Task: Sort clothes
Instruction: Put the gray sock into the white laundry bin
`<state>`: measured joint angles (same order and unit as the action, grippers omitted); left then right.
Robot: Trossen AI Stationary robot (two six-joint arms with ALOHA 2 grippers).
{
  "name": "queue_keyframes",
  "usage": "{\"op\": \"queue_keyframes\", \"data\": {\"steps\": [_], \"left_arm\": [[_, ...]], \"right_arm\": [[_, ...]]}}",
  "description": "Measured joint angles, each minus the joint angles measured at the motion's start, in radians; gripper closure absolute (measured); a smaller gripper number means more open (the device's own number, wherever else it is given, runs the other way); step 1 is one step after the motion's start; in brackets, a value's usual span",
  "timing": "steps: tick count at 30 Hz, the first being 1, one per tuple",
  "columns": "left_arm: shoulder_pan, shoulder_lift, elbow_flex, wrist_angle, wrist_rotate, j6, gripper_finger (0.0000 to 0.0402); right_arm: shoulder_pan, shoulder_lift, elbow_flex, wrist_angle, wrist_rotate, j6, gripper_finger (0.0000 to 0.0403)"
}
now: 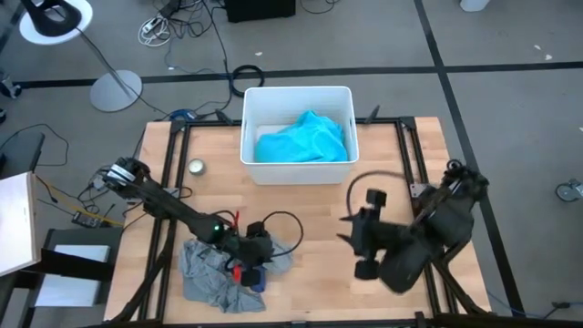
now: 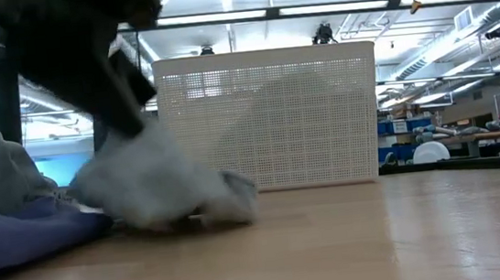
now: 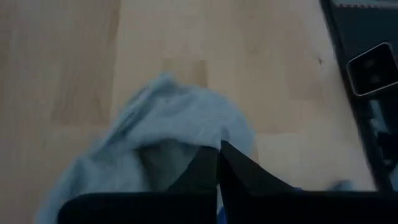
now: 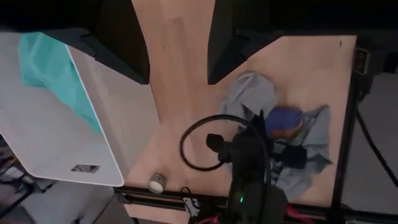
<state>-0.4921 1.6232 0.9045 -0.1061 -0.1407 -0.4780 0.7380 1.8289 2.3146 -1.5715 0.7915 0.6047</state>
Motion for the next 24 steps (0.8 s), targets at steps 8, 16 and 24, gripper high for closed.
{"op": "queue_keyframes", "data": {"steps": [8,16,24], "left_arm": [[0.02,-0.032,0.402,-0.598,-0.078,0.106,0.04],[0.029,-0.05,0.812,-0.957,-0.216,0.21,0.0401],[0.062,-0.067,1.09,-1.111,-0.283,0.254,0.0401]], "right_arm": [[0.027,0.167,0.0,0.0,0.107,0.04,0.0243],[-0.004,0.323,0.0,0.001,0.19,0.127,0.0244],[-0.108,0.475,0.0,0.041,0.18,0.188,0.0255]]}}
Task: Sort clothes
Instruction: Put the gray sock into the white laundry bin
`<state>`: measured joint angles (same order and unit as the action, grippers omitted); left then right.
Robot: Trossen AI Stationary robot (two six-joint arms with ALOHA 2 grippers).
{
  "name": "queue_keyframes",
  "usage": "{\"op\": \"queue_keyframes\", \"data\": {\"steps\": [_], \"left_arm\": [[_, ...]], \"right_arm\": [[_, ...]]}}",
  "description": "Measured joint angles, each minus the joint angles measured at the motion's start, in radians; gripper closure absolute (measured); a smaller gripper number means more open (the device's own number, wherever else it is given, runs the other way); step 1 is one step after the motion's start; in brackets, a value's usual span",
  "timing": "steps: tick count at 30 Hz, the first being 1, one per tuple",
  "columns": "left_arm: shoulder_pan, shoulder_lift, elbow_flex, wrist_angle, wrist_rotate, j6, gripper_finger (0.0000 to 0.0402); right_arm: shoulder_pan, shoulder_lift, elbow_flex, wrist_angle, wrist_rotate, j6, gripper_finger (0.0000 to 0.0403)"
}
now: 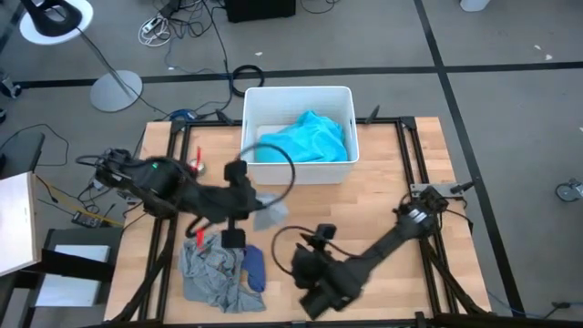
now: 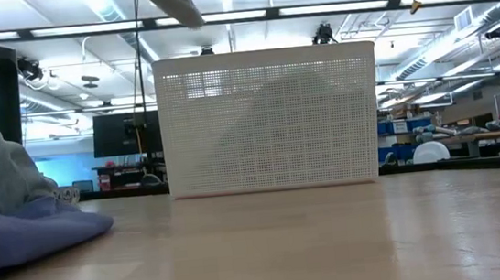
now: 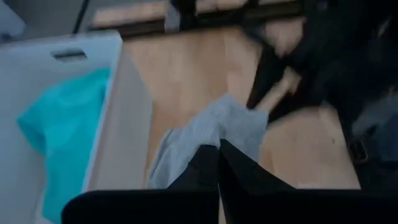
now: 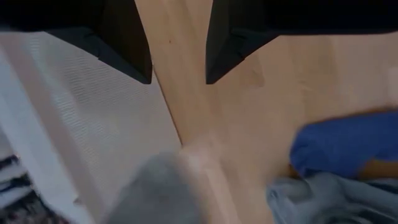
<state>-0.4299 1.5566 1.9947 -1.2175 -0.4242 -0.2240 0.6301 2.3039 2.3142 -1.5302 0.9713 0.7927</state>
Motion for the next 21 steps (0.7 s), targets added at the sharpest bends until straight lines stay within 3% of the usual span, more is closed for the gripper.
{"op": "queue_keyframes", "data": {"steps": [5,10,14,21], "left_arm": [[0.042,-0.001,0.085,-0.023,-0.009,0.041,0.0401],[0.098,0.0,0.112,-0.038,-0.01,0.08,0.0401],[0.16,0.0,0.113,-0.042,0.019,0.117,0.0401],[0.319,0.0,0.113,-0.05,0.109,0.205,0.0401]], "right_arm": [[-0.115,0.101,0.0,0.195,-0.116,-0.159,0.0268],[-0.224,0.182,0.0,0.591,-0.41,-0.471,0.0277],[-0.288,0.215,0.0,0.804,-0.621,-0.586,0.0282],[-0.357,0.213,-0.044,0.876,-0.719,-0.635,0.0288]]}}
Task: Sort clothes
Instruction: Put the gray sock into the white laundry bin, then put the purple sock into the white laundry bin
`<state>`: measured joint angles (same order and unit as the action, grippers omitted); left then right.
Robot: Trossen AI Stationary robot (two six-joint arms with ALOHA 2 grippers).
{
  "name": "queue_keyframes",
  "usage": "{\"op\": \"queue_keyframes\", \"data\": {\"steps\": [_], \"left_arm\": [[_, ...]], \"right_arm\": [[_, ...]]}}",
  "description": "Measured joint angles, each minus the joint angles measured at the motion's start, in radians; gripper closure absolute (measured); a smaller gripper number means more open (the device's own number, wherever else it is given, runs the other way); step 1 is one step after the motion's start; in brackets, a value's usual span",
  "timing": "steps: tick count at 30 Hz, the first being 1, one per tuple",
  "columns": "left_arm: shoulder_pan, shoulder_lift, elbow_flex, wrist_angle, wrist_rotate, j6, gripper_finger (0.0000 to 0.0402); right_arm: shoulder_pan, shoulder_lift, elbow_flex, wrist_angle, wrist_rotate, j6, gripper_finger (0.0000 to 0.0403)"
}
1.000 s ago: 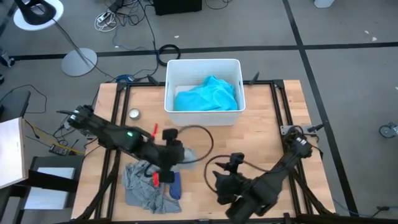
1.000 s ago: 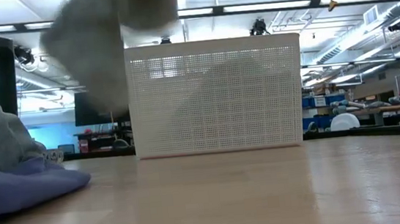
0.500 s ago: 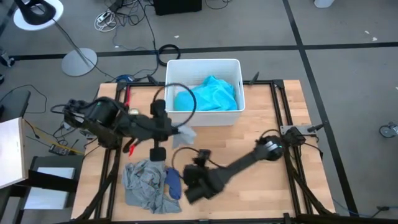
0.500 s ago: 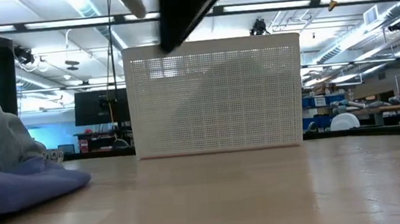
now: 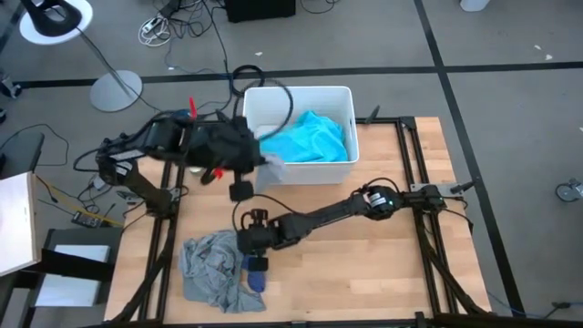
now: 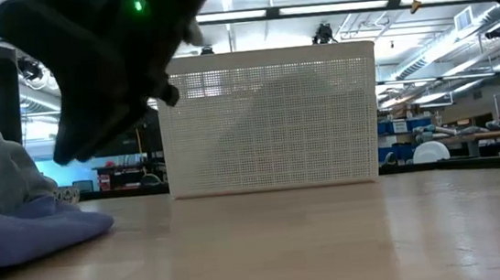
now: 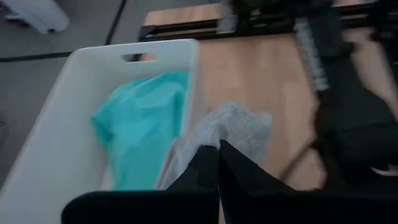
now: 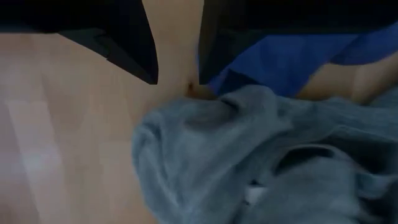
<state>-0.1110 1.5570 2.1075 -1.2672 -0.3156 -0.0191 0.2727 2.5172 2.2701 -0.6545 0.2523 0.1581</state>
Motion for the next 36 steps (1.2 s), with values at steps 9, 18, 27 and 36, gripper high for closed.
{"op": "queue_keyframes", "data": {"steps": [9,18,27,36], "left_arm": [[0.309,0.0,0.027,0.08,0.125,0.146,0.0401],[0.507,0.025,0.023,0.118,0.315,0.143,0.0379],[0.517,0.035,0.013,0.084,0.319,0.168,0.0293],[0.501,-0.022,0.013,-0.074,0.349,0.124,0.026]], "right_arm": [[-0.029,-0.006,-0.169,0.153,-0.114,0.028,0.0289],[-0.086,-0.009,-0.238,0.281,-0.309,0.022,0.0291],[-0.117,-0.018,-0.249,0.279,-0.382,0.022,0.0291],[-0.119,-0.142,-0.251,0.114,-0.337,-0.028,0.0291]]}}
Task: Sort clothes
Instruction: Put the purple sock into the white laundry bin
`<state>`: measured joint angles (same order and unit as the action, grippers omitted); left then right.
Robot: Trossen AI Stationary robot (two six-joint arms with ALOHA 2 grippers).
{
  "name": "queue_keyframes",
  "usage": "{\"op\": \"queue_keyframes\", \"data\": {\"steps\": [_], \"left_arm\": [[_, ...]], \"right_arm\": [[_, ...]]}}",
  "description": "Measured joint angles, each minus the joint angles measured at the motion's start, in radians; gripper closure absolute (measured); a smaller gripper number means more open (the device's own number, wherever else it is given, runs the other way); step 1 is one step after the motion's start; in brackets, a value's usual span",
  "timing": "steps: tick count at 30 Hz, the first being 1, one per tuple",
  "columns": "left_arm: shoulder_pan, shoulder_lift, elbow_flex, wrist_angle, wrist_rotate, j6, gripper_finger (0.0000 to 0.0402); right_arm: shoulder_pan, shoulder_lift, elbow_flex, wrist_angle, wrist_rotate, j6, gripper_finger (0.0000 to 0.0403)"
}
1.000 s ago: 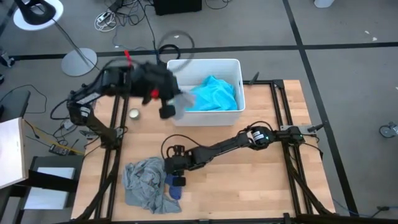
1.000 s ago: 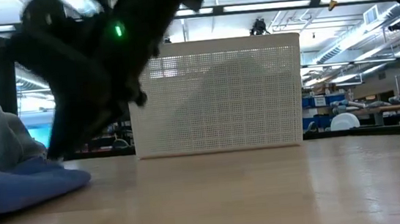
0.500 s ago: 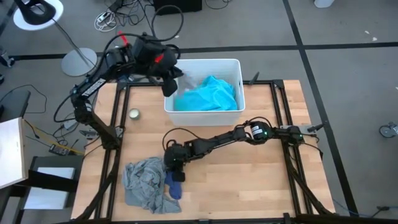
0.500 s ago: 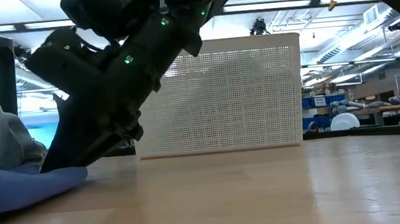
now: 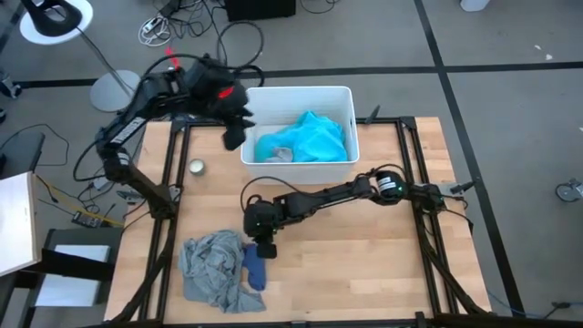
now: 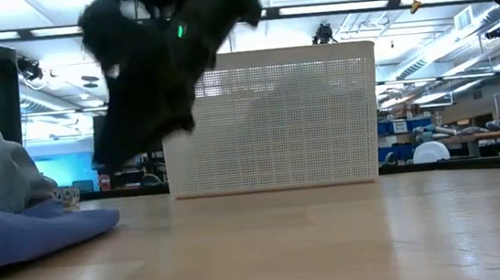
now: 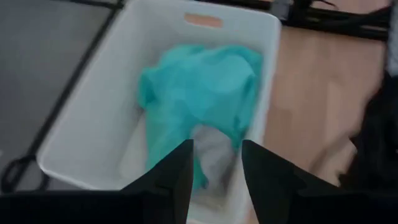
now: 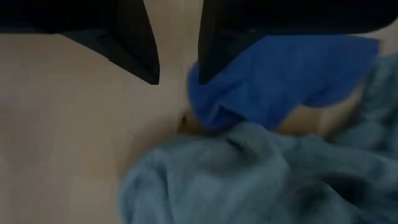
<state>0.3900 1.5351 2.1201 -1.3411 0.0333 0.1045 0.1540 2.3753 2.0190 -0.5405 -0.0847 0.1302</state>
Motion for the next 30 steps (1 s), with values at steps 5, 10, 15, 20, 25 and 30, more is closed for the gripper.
{"op": "queue_keyframes", "data": {"steps": [5,10,15,20,25,30], "left_arm": [[-0.049,-0.093,0.0,-0.061,0.006,-0.062,0.026],[-0.153,-0.212,-0.005,-0.06,-0.043,-0.141,0.0259],[-0.298,-0.344,-0.138,-0.048,-0.155,-0.255,0.0259],[-0.41,-0.454,-0.377,0.074,-0.228,-0.323,0.0259],[-0.463,-0.523,-0.616,0.261,-0.241,-0.344,0.0259],[-0.486,-0.56,-0.755,0.356,-0.241,-0.372,0.0259]], "right_arm": [[0.024,-0.102,0.0,-0.055,0.014,-0.032,0.0291],[0.077,-0.218,-0.169,0.031,0.07,-0.042,0.0291],[0.112,-0.366,-0.542,0.351,0.129,0.078,0.0291],[0.147,-0.421,-0.814,0.836,0.13,0.105,0.0291],[0.161,-0.342,-0.858,1.012,0.126,0.052,0.0291],[0.158,-0.205,-0.802,1.113,0.126,0.045,0.0291]]}}
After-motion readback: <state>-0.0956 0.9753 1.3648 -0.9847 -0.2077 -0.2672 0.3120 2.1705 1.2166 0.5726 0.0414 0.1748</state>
